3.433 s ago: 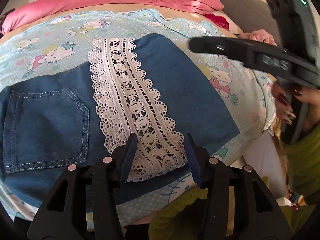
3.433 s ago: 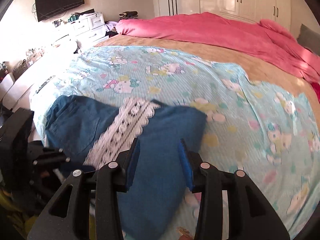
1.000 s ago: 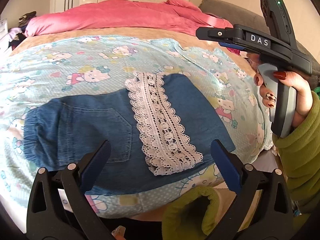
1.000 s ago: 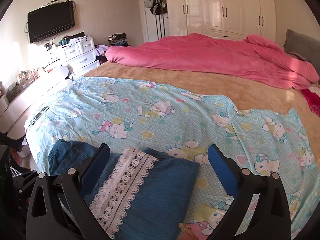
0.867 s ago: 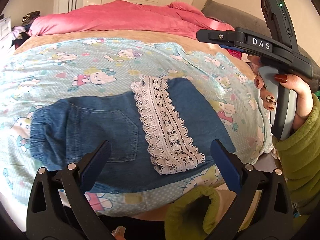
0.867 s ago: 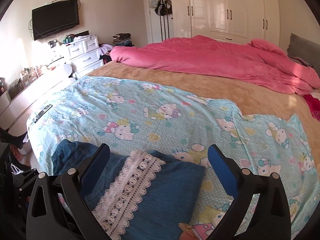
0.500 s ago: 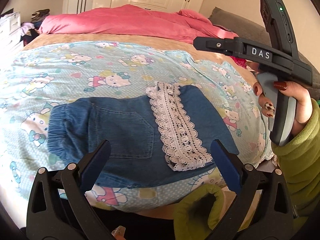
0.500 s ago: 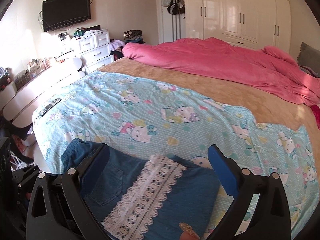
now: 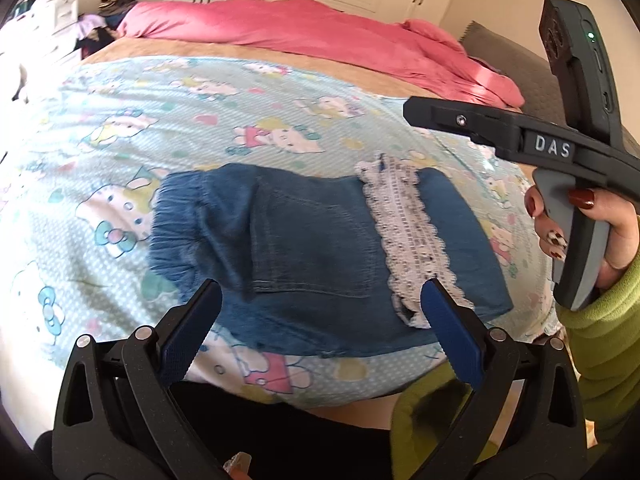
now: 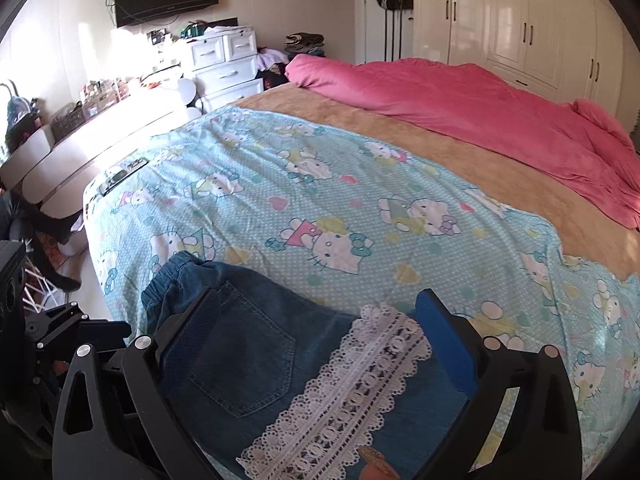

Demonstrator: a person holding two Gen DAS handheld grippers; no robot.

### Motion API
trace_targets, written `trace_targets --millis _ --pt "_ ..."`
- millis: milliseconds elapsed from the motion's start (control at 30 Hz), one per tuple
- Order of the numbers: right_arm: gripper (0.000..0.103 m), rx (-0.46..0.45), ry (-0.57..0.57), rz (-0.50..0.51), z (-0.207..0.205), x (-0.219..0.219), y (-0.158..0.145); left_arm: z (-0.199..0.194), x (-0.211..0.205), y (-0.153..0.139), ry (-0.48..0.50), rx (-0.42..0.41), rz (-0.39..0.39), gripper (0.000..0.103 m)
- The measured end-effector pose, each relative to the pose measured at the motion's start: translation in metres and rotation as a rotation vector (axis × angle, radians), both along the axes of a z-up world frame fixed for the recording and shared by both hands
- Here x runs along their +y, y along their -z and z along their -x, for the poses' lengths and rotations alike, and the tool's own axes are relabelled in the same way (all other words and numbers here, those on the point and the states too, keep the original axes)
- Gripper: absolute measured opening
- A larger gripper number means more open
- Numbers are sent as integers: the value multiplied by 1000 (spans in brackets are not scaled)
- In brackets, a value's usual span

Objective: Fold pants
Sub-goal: 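Grasp the elastic cuffs with the right tool while the left tool grasps beside them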

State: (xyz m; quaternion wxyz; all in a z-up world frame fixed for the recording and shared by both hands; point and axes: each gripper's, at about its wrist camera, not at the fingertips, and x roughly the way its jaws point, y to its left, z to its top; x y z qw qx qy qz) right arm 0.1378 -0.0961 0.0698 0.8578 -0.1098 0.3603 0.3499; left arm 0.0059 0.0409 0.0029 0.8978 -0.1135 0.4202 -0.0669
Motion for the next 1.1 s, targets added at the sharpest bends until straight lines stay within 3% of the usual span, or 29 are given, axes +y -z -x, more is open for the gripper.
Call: trace_targets --millis 267,633,667,800,833,1100 --pt "98 42 -69 41 -6 32 19 -3 24 11 -62 41 2 93" --pt "98 121 -191 85 -12 77 45 -5 58 30 -144 73 82 93" --pt "98 131 -208 86 -13 82 46 -5 58 31 -141 72 88 92" --pt "98 155 -276 94 -14 103 51 -7 58 37 -125 79 123 57" --pt "98 157 -292 99 -14 108 53 -7 57 39 -119 84 131 54" --pt "97 248 -389 120 -23 148 76 -6 56 43 -110 78 149 53"
